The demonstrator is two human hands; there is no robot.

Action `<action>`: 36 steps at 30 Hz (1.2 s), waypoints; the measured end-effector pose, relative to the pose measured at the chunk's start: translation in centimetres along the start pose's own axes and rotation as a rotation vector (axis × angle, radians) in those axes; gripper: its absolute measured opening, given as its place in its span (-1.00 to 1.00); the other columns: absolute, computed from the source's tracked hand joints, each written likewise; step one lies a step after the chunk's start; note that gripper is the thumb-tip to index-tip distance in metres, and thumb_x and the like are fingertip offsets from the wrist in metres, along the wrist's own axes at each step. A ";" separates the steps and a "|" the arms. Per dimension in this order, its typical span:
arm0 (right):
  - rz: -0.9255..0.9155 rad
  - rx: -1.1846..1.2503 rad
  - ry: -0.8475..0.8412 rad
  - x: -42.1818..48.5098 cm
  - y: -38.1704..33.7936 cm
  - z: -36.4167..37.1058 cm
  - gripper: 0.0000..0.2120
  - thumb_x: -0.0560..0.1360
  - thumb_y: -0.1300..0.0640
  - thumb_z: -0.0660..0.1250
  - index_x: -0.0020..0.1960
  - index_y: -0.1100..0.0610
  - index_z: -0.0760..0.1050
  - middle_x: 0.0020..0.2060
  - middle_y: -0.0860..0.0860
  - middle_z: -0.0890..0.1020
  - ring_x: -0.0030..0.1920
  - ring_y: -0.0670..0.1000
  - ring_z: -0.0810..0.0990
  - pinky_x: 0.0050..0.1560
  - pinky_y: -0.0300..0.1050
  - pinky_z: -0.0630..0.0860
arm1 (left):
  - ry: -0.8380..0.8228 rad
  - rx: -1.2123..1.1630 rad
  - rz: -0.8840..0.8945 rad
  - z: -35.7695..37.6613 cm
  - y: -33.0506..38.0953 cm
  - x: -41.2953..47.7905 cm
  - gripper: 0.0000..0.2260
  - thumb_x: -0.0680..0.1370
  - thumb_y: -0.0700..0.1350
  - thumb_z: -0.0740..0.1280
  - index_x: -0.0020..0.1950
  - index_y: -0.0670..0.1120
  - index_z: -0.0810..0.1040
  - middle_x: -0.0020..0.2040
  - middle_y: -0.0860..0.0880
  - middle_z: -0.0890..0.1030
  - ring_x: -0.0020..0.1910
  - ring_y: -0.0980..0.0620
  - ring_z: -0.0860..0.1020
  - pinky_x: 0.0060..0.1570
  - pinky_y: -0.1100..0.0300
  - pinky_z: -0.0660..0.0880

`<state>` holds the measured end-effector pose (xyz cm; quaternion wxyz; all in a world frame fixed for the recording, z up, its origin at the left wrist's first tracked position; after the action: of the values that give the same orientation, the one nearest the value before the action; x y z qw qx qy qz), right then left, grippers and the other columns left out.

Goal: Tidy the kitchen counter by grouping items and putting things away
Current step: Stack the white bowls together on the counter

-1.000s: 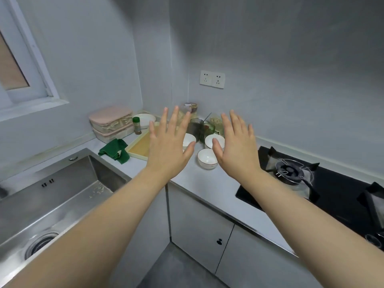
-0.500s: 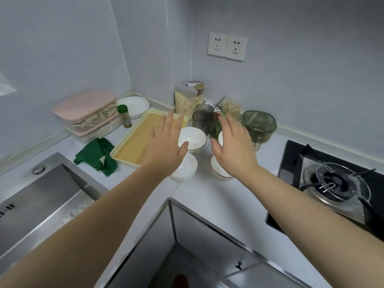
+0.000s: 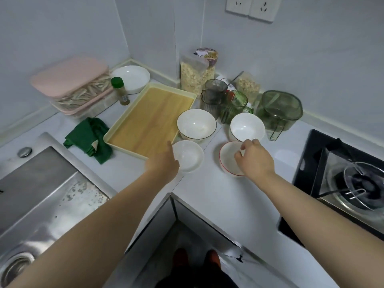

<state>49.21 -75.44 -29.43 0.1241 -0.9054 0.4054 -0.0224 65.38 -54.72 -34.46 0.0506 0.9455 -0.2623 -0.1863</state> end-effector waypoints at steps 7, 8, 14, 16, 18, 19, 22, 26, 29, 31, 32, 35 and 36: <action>0.231 0.132 -0.176 1.6 5.7 3.0 -0.53 0.51 0.12 0.26 0.35 0.24 0.22 0.25 0.16 0.34 0.15 0.27 0.48 -0.07 -0.01 0.37 | -0.065 -0.188 -0.081 2.6 -0.2 0.5 -0.35 0.57 -0.15 0.17 0.56 -0.05 -0.12 0.19 -0.17 0.52 0.10 -0.19 0.53 -0.02 0.02 0.47; 0.267 0.177 -0.195 1.7 6.1 3.5 -0.52 0.51 0.14 0.26 0.35 0.24 0.20 0.26 0.16 0.36 0.17 0.28 0.48 -0.04 -0.01 0.38 | -0.057 -0.228 -0.097 2.7 -0.3 0.4 -0.34 0.56 -0.17 0.17 0.56 -0.04 -0.13 0.17 -0.16 0.53 0.05 -0.18 0.55 -0.02 0.03 0.51; 0.363 0.408 -0.382 1.4 6.5 6.9 -0.69 0.51 0.25 0.13 0.24 0.26 0.25 -0.01 0.25 0.59 -0.26 0.18 0.62 -0.31 -0.10 0.51 | -0.136 -0.684 -0.263 4.3 -1.0 0.2 -0.46 0.53 -0.25 0.13 0.48 0.02 0.10 0.03 -0.17 0.57 -0.33 -0.16 0.65 -0.27 -0.01 0.64; 0.353 0.457 -0.393 1.2 6.5 7.3 -0.70 0.47 0.31 0.05 0.20 0.23 0.23 -0.17 0.25 0.62 -0.44 0.13 0.59 -0.42 -0.15 0.49 | -0.147 -0.803 -0.299 4.6 -1.1 0.0 -0.50 0.53 -0.27 0.11 0.46 0.01 0.16 -0.05 -0.21 0.57 -0.33 -0.17 0.64 -0.28 -0.02 0.64; 0.343 0.479 -0.399 1.1 6.6 7.4 -0.70 0.45 0.33 0.01 0.17 0.21 0.23 -0.22 0.24 0.62 -0.49 0.11 0.57 -0.46 -0.18 0.47 | -0.119 -0.837 -0.302 4.5 -1.2 -0.1 -0.51 0.53 -0.29 0.10 0.45 -0.03 0.19 -0.06 -0.20 0.57 -0.33 -0.14 0.62 -0.36 0.05 0.63; 0.340 0.483 -0.403 1.2 6.6 7.5 -0.70 0.45 0.33 0.00 0.17 0.20 0.23 -0.21 0.24 0.63 -0.51 0.10 0.56 -0.47 -0.20 0.46 | -0.112 -0.834 -0.304 4.5 -1.2 -0.2 -0.52 0.53 -0.29 0.10 0.45 -0.04 0.21 -0.07 -0.19 0.56 -0.35 -0.12 0.61 -0.41 0.10 0.61; 0.314 0.489 -0.416 1.4 6.6 7.8 -0.68 0.44 0.31 -0.01 0.17 0.20 0.26 -0.24 0.22 0.64 -0.54 0.07 0.58 -0.45 -0.21 0.46 | -0.149 -0.844 -0.327 4.8 -1.3 -0.6 -0.55 0.56 -0.27 0.11 0.45 -0.05 0.22 -0.12 -0.16 0.57 -0.36 -0.11 0.63 -0.42 0.14 0.61; 0.260 0.543 -0.463 1.8 6.5 8.3 -0.63 0.40 0.27 0.03 0.18 0.26 0.35 -0.27 0.22 0.65 -0.43 0.15 0.66 -0.35 -0.14 0.55 | -0.200 -0.878 -0.285 4.3 -0.5 -0.6 -0.53 0.57 -0.27 0.12 0.48 -0.03 0.20 -0.12 -0.20 0.61 -0.34 -0.10 0.64 -0.34 0.11 0.63; 0.227 0.575 -0.481 1.7 6.0 7.6 -0.64 0.41 0.30 0.04 0.16 0.24 0.40 -0.25 0.23 0.64 -0.34 0.18 0.68 -0.33 -0.08 0.60 | -0.239 -0.877 -0.203 3.4 0.6 -0.6 -0.51 0.55 -0.29 0.10 0.48 -0.02 0.22 -0.16 -0.24 0.64 -0.33 -0.12 0.65 -0.29 0.08 0.64; 0.210 0.615 -0.494 1.5 5.5 7.1 -0.67 0.44 0.35 0.03 0.13 0.18 0.40 -0.21 0.25 0.64 -0.25 0.23 0.67 -0.23 0.02 0.64 | -0.257 -0.879 -0.163 2.8 1.4 -0.4 -0.51 0.54 -0.30 0.10 0.47 -0.03 0.25 -0.19 -0.25 0.64 -0.34 -0.11 0.65 -0.29 0.08 0.64; 0.206 0.634 -0.507 1.3 5.4 7.1 -0.66 0.45 0.37 0.01 0.14 0.17 0.39 -0.20 0.25 0.63 -0.23 0.23 0.66 -0.19 0.05 0.64 | -0.262 -0.882 -0.145 2.5 1.9 -0.4 -0.51 0.54 -0.31 0.10 0.46 -0.03 0.26 -0.19 -0.25 0.64 -0.35 -0.11 0.65 -0.28 0.08 0.64; 0.225 0.655 -0.564 1.0 5.5 7.5 -0.59 0.48 0.36 -0.02 0.27 0.15 0.33 -0.13 0.23 0.63 -0.20 0.17 0.67 -0.17 0.00 0.65 | -0.260 -0.872 -0.087 1.6 3.2 0.0 -0.53 0.54 -0.31 0.12 0.43 -0.04 0.31 -0.20 -0.25 0.64 -0.36 -0.10 0.65 -0.29 0.10 0.63; 0.219 0.657 -0.586 0.8 5.3 7.7 -0.58 0.50 0.35 -0.03 0.31 0.14 0.31 -0.11 0.21 0.63 -0.18 0.15 0.66 -0.17 -0.03 0.64 | -0.255 -0.864 -0.067 1.3 3.6 0.0 -0.54 0.54 -0.31 0.12 0.43 -0.03 0.32 -0.20 -0.25 0.64 -0.36 -0.09 0.65 -0.30 0.12 0.63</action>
<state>46.96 -77.87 -38.24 0.5159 -0.7379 0.4180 0.1208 63.22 -57.81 -34.99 0.4019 0.8151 -0.1338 -0.3953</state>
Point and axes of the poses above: each hand's wrist, its own x-axis towards the middle knuckle, its own z-axis out of the palm, y = z × x, the point moved 10 cm from there along x, towards the middle knuckle
